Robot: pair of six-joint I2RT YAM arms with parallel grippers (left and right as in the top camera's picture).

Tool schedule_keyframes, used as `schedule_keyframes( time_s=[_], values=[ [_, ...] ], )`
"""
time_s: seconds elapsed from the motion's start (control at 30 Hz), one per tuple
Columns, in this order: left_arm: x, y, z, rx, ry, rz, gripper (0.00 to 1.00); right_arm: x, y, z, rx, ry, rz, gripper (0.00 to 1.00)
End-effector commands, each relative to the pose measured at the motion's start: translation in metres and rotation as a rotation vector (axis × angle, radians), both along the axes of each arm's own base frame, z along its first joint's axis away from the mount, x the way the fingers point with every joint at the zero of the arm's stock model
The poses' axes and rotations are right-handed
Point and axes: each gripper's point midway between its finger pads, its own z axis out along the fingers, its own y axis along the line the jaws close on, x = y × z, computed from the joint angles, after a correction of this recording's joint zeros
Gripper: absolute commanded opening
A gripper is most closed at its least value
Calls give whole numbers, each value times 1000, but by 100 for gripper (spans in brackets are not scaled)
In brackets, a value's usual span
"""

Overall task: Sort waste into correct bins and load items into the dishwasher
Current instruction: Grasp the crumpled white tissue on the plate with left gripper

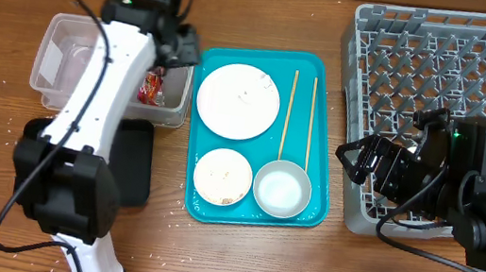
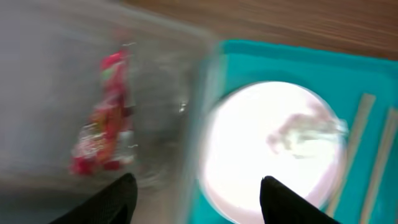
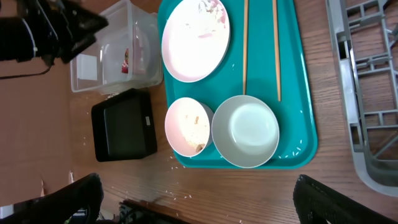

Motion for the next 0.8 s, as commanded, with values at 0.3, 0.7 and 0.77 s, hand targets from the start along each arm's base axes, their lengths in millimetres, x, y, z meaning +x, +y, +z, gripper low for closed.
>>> schedule_keyframes(
  time_s=[0.3, 0.7, 0.77],
  values=[
    [8, -125, -97, 51, 57, -403, 79, -3, 2, 4, 4, -4, 14, 100],
    [3, -130, -130, 2, 143, -372, 4, -3, 2, 4, 6, -1, 12, 100],
    [3, -123, -112, -7, 151, -329, 4, -3, 2, 4, 6, 0, 12, 100]
  ],
)
